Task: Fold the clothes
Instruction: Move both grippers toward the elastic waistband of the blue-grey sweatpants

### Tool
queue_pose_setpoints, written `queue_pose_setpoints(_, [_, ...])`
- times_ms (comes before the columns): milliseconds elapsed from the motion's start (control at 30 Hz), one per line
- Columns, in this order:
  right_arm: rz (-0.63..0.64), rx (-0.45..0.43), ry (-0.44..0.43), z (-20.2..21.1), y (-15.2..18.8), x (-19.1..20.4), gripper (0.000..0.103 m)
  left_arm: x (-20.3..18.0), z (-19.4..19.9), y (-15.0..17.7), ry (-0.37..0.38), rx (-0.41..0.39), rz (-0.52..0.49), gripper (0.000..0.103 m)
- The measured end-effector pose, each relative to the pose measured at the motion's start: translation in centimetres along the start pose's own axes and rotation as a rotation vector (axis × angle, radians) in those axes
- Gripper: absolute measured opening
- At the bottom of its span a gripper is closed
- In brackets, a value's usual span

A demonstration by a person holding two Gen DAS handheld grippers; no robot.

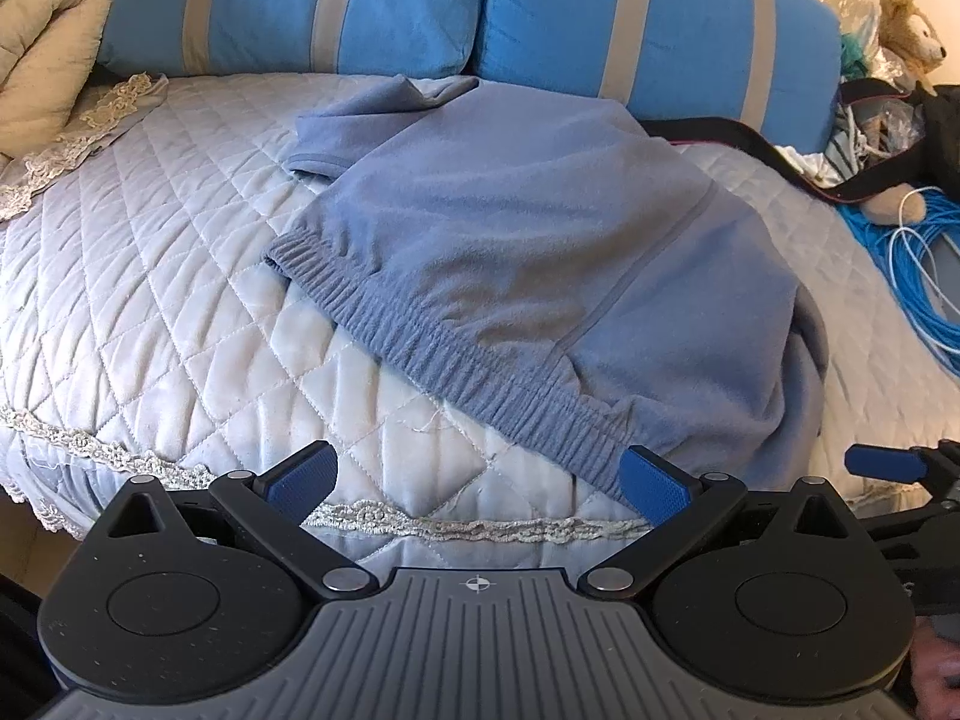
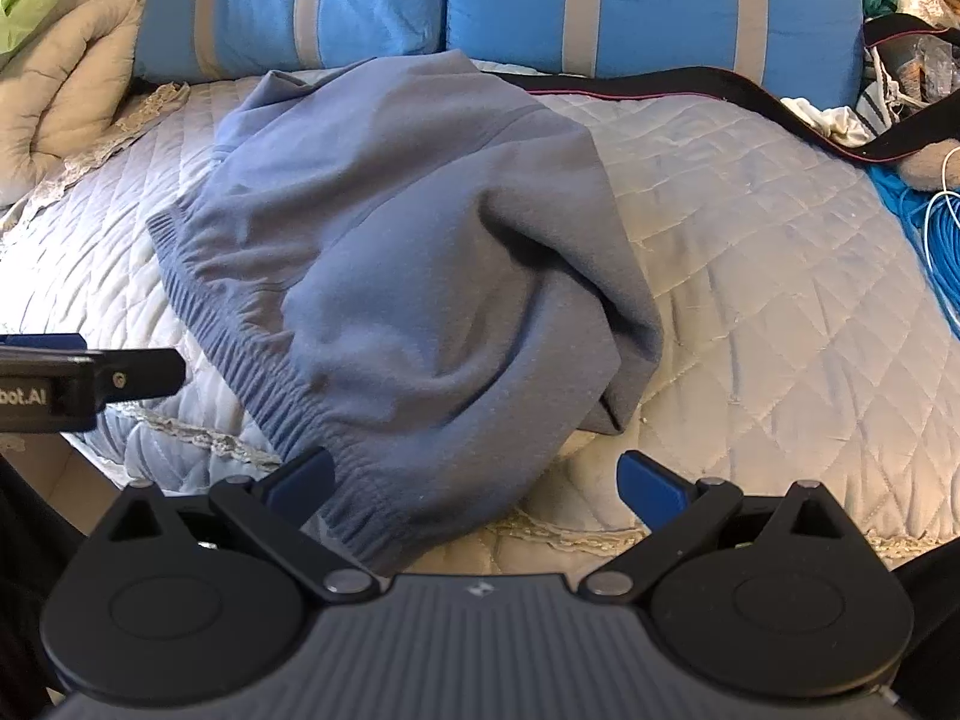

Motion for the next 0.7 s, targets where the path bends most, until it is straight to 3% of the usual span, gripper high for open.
queue_pose_setpoints(167, [0.001,-0.004,-0.01,0.1,0.1,0.1,0.103,-0.3,-0.1,0.3,-0.017,-0.005,-0.015,0.103])
queue_pose_setpoints(700, [0.006,-0.041,-0.055,1.0,0.1,-0.8,0.103,-0.7,-1.2,-0.1,-0.064,0.08,0.005,0.103])
Point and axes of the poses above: each gripper's, at about its wrist camera, not at the fingertips, and z roughly against the way its jaws point, x to its left, y to its underside, the point moved 1 cm from there along -z, roughly the way its jaws point, and after that the axes turned 12 degrees about x, right-handed, at the moved point
